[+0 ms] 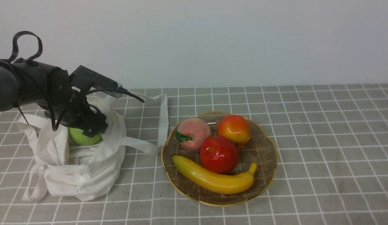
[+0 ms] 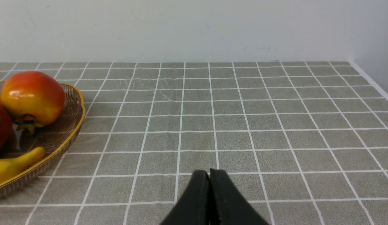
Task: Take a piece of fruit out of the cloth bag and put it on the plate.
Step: Use the left arm to grab an apple from the bag
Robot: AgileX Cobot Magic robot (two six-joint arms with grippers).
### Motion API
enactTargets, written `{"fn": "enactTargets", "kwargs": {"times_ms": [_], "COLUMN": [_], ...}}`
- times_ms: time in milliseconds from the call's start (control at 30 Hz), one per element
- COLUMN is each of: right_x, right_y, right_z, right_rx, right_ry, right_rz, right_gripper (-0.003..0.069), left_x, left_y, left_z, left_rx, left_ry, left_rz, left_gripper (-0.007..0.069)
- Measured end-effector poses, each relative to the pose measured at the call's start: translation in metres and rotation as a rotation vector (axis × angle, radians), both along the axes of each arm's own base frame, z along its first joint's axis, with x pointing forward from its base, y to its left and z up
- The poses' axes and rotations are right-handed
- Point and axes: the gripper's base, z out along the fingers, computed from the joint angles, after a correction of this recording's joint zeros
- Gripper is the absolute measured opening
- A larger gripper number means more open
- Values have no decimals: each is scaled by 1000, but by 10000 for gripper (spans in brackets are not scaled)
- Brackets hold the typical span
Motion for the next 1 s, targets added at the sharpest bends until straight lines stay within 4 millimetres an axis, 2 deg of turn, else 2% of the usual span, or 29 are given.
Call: {"fn": "enactTargets", "kwargs": {"times_ms": [33, 67, 133, 167, 200, 300, 433, 533, 633, 733, 767, 800, 867, 1000], "right_x": [0, 0, 0, 0, 0, 0, 0, 0, 0, 0, 0, 0, 0, 0], "right_y": [0, 0, 0, 0, 0, 0, 0, 0, 0, 0, 0, 0, 0, 0], "right_z": [0, 0, 0, 0, 0, 0, 0, 0, 0, 0, 0, 0, 0, 0], "right_rx": [0, 0, 0, 0, 0, 0, 0, 0, 0, 0, 0, 0, 0, 0], "right_ry": [0, 0, 0, 0, 0, 0, 0, 0, 0, 0, 0, 0, 0, 0], "right_rz": [0, 0, 0, 0, 0, 0, 0, 0, 0, 0, 0, 0, 0, 0], "right_gripper": [-18, -18, -18, -18, -18, -18, -18, -18, -18, -18, -18, -18, -18, -18], "left_x": [-3, -11, -17, -20, -25, -30, -32, -29, -26, -23, -23, -22, -21, -18], "left_y": [1, 1, 2, 2, 2, 3, 2, 2, 1, 0, 1, 2, 4, 9], "left_z": [4, 15, 31, 41, 53, 68, 72, 70, 63, 54, 53, 50, 47, 38], "left_rx": [2, 2, -3, -7, -13, -20, -26, -33, -78, -157, -163, -216, -292, -391], "left_ry": [9, 14, -6, -25, -52, -85, -94, -106, -99, -85, -85, -83, -84, -76], "left_rz": [5, 14, 22, 25, 28, 31, 34, 34, 89, 220, 232, 323, 467, 677], "left_gripper": [478, 284, 112, 62, 24, 0, -8, 2, 68, 204, 214, 286, 384, 528]}}
